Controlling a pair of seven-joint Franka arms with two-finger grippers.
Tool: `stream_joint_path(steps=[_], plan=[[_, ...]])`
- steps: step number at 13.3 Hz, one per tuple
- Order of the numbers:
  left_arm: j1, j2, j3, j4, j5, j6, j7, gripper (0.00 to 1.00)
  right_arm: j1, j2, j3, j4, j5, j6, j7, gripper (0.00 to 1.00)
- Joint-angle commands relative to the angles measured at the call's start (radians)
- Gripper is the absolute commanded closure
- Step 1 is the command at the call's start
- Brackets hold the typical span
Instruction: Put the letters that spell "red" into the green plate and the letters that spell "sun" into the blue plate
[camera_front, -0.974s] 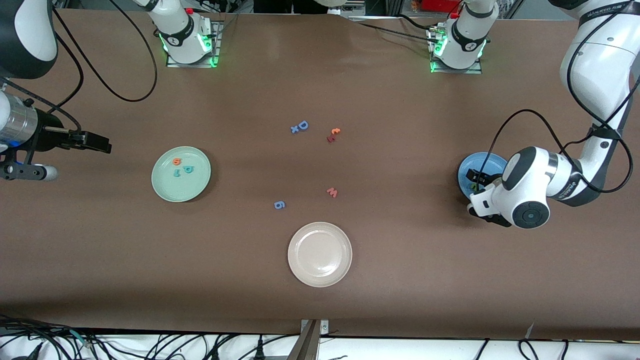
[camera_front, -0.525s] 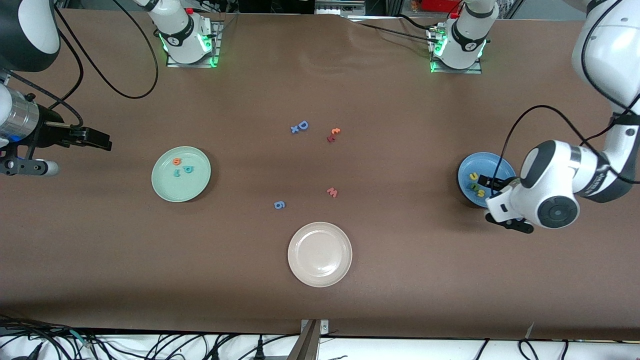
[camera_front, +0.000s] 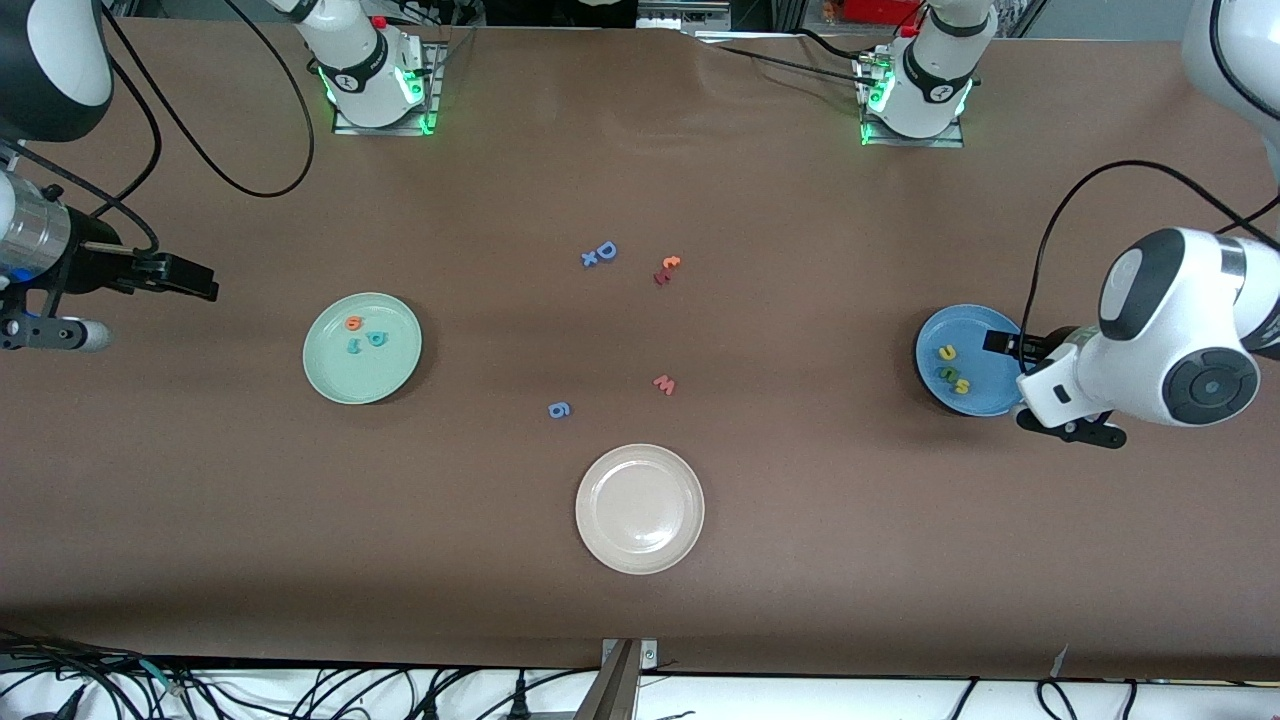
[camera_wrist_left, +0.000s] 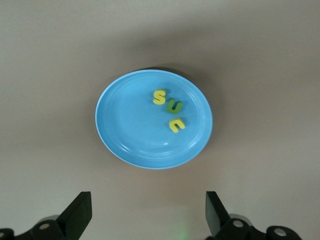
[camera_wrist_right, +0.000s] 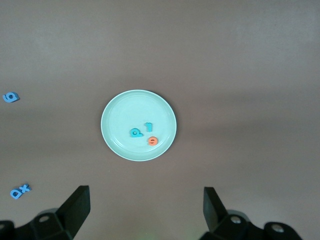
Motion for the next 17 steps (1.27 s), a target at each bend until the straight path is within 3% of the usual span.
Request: stream_joint_path(steps=[1,2,4,6,8,9,12,17], plan=[[0.033,-0.114,-0.030,-0.027,-0.044,-0.023,-0.015,0.00,-0.008,-0.094,0.010,-0.028,-0.015,-0.002,-0.004,0.00],[-0.011,-0.160,0.011,-0.036,-0.072,-0.026,-0.022,0.00,-0.008,-0.114,0.011,-0.030,-0.014,-0.019,0.002,0.00],[-0.157,-0.236,0.207,-0.042,-0.187,-0.036,-0.015,0.00,-0.008,-0.117,0.007,-0.030,-0.009,-0.024,0.000,0.00],[-0.238,-0.288,0.319,-0.050,-0.238,-0.040,-0.015,0.00,-0.010,-0.117,-0.021,-0.030,-0.006,-0.025,0.000,0.00],[-0.363,-0.349,0.507,-0.052,-0.337,-0.065,-0.012,0.00,-0.010,-0.096,-0.027,-0.031,-0.003,-0.024,0.000,0.00],[-0.386,-0.377,0.566,-0.052,-0.391,-0.068,0.012,0.00,-0.007,-0.091,-0.026,-0.039,-0.010,-0.019,0.002,0.00],[-0.464,-0.431,0.668,-0.056,-0.402,-0.097,0.062,0.00,-0.005,-0.072,-0.024,-0.036,-0.004,-0.004,0.002,0.00],[-0.478,-0.552,0.682,-0.141,-0.397,0.009,0.089,0.00,-0.007,-0.083,-0.029,-0.036,-0.003,-0.001,0.002,0.00]])
